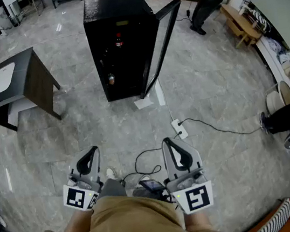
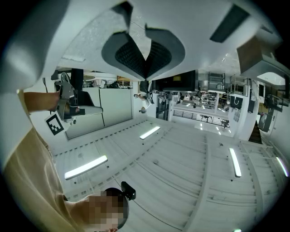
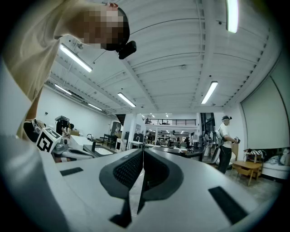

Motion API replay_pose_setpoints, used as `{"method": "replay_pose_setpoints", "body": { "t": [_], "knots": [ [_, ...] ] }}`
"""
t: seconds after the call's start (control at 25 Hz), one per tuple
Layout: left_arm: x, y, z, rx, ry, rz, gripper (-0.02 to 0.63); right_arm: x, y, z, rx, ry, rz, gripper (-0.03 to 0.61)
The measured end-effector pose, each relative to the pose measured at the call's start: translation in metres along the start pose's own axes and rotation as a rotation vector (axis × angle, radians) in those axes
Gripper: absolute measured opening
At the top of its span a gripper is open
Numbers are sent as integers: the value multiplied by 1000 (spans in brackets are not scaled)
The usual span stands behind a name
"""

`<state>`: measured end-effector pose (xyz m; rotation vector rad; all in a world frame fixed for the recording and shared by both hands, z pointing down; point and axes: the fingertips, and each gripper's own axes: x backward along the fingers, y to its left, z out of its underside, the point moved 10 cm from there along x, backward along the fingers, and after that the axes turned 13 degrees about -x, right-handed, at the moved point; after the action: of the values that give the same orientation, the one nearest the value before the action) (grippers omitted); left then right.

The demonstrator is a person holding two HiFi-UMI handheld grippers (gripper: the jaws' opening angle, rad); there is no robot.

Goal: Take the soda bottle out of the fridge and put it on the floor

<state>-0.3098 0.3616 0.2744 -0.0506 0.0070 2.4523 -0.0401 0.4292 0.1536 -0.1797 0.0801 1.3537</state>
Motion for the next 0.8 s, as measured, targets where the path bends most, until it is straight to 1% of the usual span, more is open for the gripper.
{"method": "replay_pose_setpoints", "body": {
  "t": [0.12,0.28,0.48,0.68,0.8],
  "knots": [
    [-5,-4,-6,-19,3,9,0,-1,-6,-4,-20,-18,1,3],
    [-10,-9,-8,10,9,21,0,0,-8,-5,-29,-12,-10,3],
    [-15,-20,-11,1,-5,41,2,-1,-7,-8,-16,-21,-22,3],
    [-17,-14,-17,-9,-14,14,0,0,-8,-15,-47,-71,-19,3],
    [-21,-14,-23,-23,-25,-8,0,1,-12,-18,-11,-46,-17,3]
  ]
}}
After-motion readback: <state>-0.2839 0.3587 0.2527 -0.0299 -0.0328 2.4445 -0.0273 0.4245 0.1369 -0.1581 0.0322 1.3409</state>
